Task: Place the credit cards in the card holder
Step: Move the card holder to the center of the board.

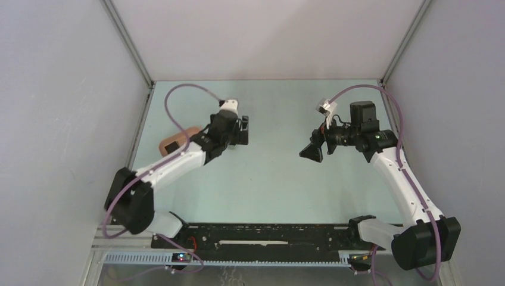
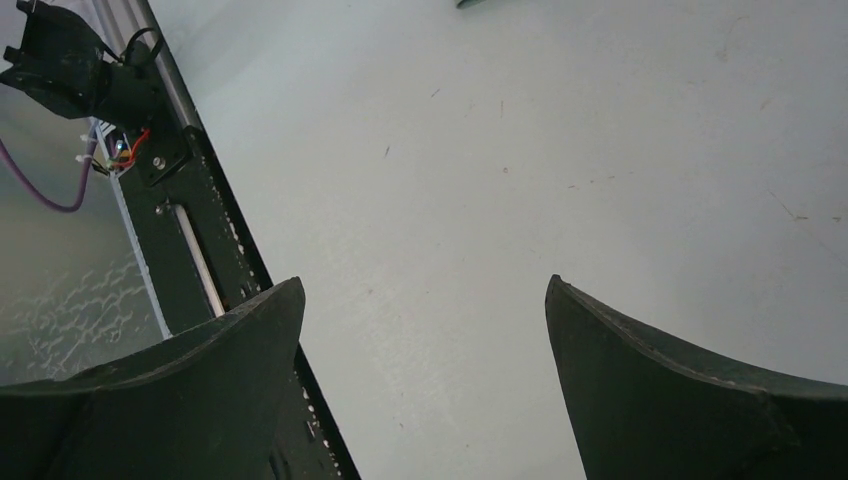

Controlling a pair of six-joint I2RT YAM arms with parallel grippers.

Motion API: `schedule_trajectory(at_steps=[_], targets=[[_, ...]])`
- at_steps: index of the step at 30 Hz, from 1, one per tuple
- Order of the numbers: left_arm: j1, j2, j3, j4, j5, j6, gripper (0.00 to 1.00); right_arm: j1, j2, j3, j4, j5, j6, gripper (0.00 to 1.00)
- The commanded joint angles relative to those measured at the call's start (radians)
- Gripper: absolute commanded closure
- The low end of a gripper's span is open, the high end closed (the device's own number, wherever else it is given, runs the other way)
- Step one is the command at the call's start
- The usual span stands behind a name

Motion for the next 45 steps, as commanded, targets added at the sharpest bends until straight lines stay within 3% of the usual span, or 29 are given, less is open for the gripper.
schedule_trajectory(at_steps=[1,5,11,15,32,45], targets=[[0.078,0.160,0.204,-0.208,-0.010,0.202,0.19,0.005,-0.008,-0.007,-0.013,-0.034,-0.041,0.00],[0.128,0.284,0.336,-0.303,0.018,0.264,0.29,-0.004,0.003,-0.012,-0.013,-0.028,-0.040,0.01],[0.240,0.401,0.437,-0.334,0.241,0.303,0.44,-0.001,0.018,-0.011,-0.012,-0.025,-0.037,0.00],[0.284,0.466,0.484,-0.336,0.319,0.307,0.50,-0.002,0.028,-0.010,-0.011,-0.018,-0.039,0.00],[0.298,0.692,0.688,-0.441,0.316,0.333,0.54,-0.003,0.064,-0.010,-0.009,-0.012,-0.043,0.00],[0.299,0.744,0.712,-0.489,0.294,0.343,0.61,-0.007,0.058,-0.010,-0.011,-0.010,-0.044,0.00]])
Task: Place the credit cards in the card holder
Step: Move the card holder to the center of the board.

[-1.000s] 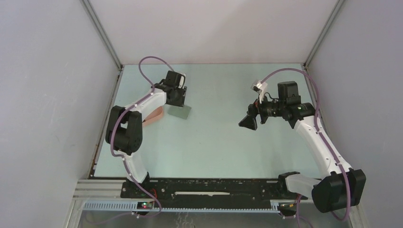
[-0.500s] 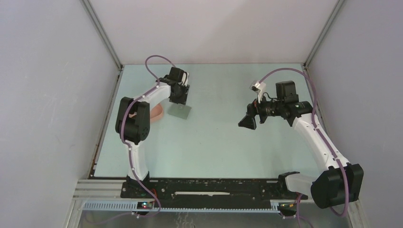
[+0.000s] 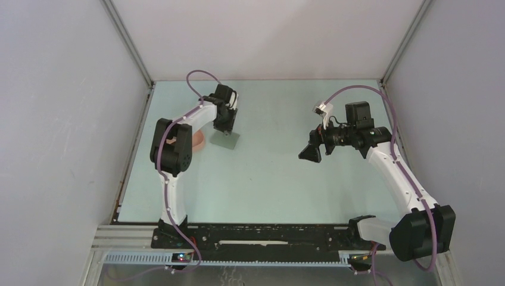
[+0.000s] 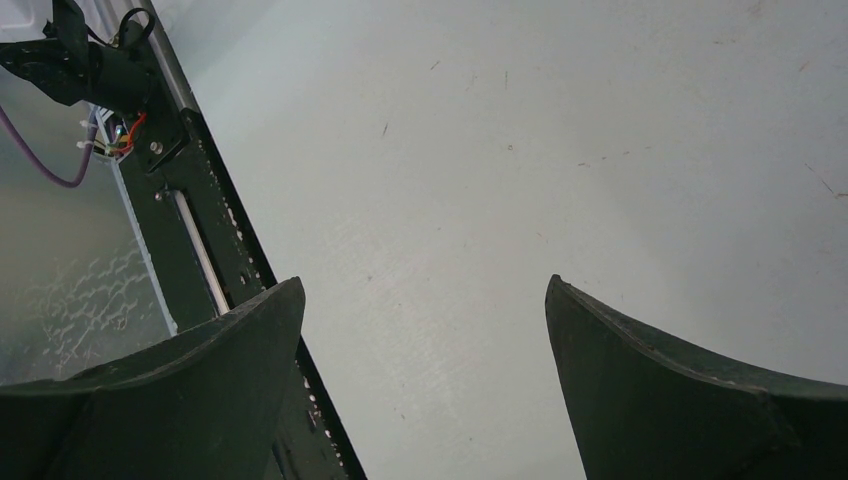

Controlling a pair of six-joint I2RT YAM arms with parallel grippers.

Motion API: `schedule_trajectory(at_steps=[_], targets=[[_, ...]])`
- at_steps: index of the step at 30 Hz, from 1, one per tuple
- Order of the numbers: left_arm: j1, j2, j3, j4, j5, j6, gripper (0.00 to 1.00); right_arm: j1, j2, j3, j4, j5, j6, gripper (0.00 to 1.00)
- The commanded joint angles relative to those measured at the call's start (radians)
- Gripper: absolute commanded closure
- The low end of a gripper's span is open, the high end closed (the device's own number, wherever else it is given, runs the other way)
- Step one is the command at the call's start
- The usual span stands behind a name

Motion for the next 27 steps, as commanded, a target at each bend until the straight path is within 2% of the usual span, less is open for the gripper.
schedule_trajectory(at_steps=[1,7,15,21,27], targets=[[0.002,0.018,0.038,-0.042,-0.006,0.020,0.62,-0.005,-0.009,0.003,0.003,0.000,-0.017,0.00],[0.002,0.014,0.016,-0.049,0.009,0.007,0.66,-0.013,-0.021,0.002,0.001,-0.007,-0.018,0.00],[0.000,0.003,-0.014,-0.049,0.017,-0.006,0.78,-0.024,-0.032,0.002,-0.003,-0.021,-0.018,0.00],[-0.027,-0.035,-0.056,-0.017,0.058,-0.012,0.99,-0.027,-0.039,0.002,-0.007,-0.024,-0.020,0.00],[-0.092,-0.087,-0.116,0.024,0.103,-0.046,1.00,-0.034,-0.042,0.001,-0.013,-0.030,-0.024,0.00]])
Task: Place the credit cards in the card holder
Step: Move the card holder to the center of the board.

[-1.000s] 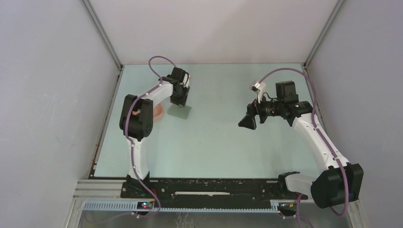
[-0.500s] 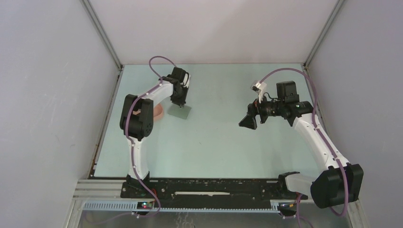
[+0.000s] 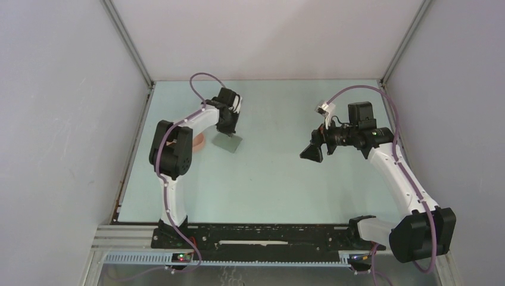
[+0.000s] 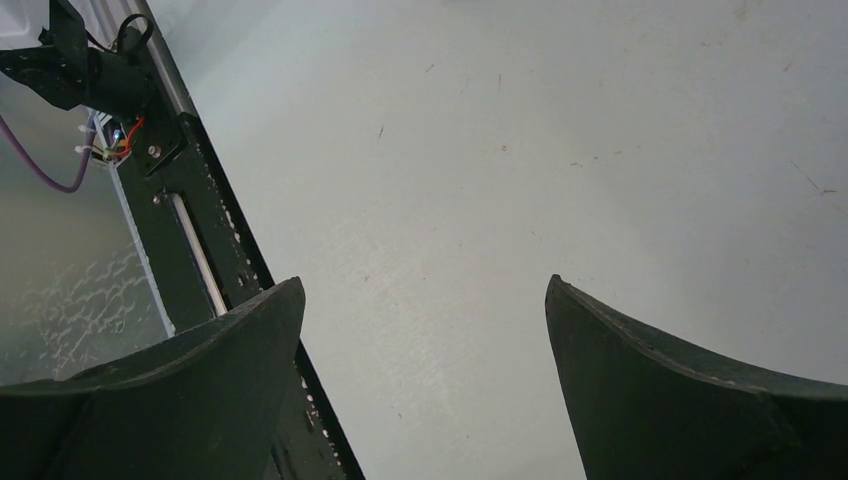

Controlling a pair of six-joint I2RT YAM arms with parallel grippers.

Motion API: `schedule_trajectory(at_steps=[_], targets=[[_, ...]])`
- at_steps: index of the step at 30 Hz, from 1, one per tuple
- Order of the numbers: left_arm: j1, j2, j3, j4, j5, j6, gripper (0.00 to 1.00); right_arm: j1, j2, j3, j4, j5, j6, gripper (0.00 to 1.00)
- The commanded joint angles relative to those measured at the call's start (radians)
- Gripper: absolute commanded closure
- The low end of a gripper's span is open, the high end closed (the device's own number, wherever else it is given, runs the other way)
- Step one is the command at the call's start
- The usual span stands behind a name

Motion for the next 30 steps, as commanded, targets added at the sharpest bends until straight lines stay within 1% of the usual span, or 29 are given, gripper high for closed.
schedule_trajectory(at_steps=[1,9,13,15,17,19,22,24,26,30], targets=[[-0.077,-0.068,-0.076,0.007,0.100,-0.049,1.00,-0.013,-0.030,0.002,-0.009,-0.022,-0.018,0.00],[-0.249,-0.172,-0.188,0.140,0.180,-0.106,1.00,-0.037,-0.024,0.002,-0.018,-0.041,-0.022,0.00],[-0.332,-0.178,-0.218,0.192,0.187,-0.140,1.00,-0.053,-0.017,0.002,-0.027,-0.064,-0.028,0.00],[-0.358,-0.175,-0.219,0.203,0.183,-0.157,0.97,-0.054,-0.012,0.002,-0.032,-0.068,-0.038,0.00],[-0.375,-0.181,-0.225,0.222,0.181,-0.175,0.89,-0.054,-0.010,0.002,-0.037,-0.076,-0.049,0.00],[-0.384,-0.200,-0.234,0.235,0.173,-0.188,0.78,-0.055,-0.011,0.002,-0.042,-0.086,-0.063,0.00],[-0.387,-0.262,-0.277,0.267,0.163,-0.209,0.63,-0.058,-0.018,0.002,-0.058,-0.110,-0.098,0.00],[-0.387,-0.314,-0.315,0.297,0.155,-0.219,0.54,-0.060,-0.024,0.002,-0.070,-0.130,-0.130,0.00],[-0.386,-0.367,-0.351,0.319,0.140,-0.226,0.49,-0.060,-0.034,0.003,-0.094,-0.149,-0.184,0.00],[-0.386,-0.504,-0.489,0.416,0.126,-0.252,0.45,-0.045,-0.064,0.002,-0.143,-0.184,-0.344,0.00]])
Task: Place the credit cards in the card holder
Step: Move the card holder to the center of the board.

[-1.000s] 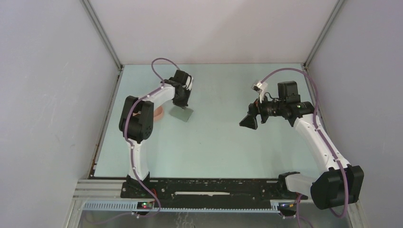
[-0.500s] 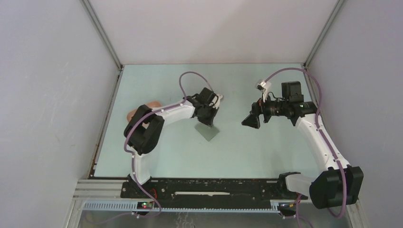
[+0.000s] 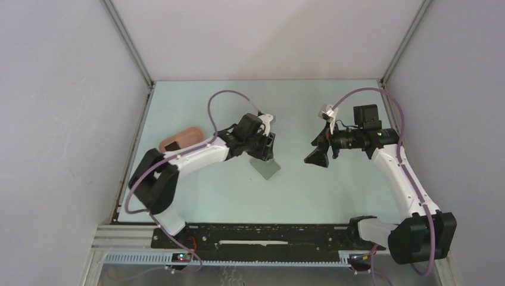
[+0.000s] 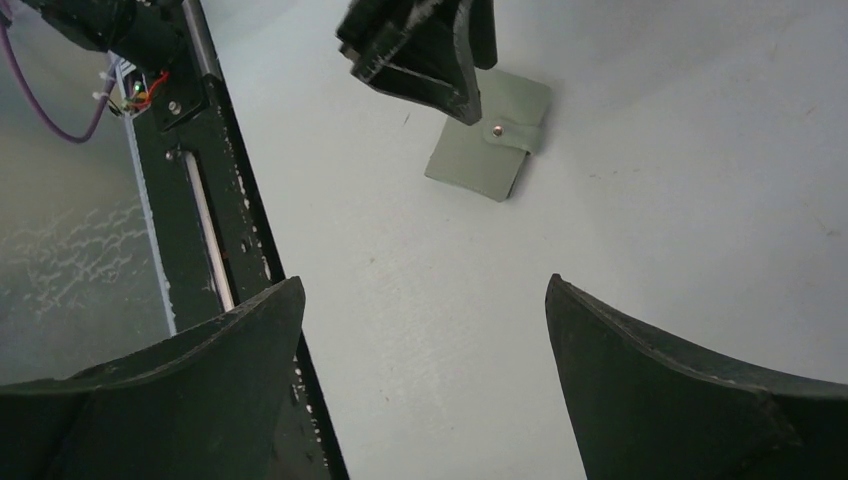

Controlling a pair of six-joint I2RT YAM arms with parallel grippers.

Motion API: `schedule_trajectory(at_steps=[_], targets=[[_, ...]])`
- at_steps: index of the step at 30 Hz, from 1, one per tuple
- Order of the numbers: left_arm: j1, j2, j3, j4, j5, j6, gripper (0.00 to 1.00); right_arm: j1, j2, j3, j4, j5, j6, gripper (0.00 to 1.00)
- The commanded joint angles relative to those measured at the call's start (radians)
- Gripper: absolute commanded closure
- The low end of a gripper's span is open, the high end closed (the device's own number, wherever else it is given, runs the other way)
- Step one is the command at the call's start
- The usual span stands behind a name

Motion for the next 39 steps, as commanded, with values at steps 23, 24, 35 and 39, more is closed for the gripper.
schedule_trajectory(at_steps=[23,24,35,39], targets=[[0.004,-0.798,-1.016,0.892,-0.274,-0.322,0.49,0.457,0.529,0.307,-0.189,0.235,-0.906,0.34],[0.004,-0.798,-1.030,0.899,-0.279,-0.335,0.49,0.467,0.569,0.339,-0.180,0.250,-0.888,0.37],[0.005,-0.785,-1.052,0.909,-0.289,-0.337,0.49,0.525,0.817,0.516,-0.171,0.340,-0.840,0.42],[0.004,-0.762,-1.050,0.909,-0.280,-0.343,0.49,0.525,0.859,0.545,-0.166,0.358,-0.828,0.42]])
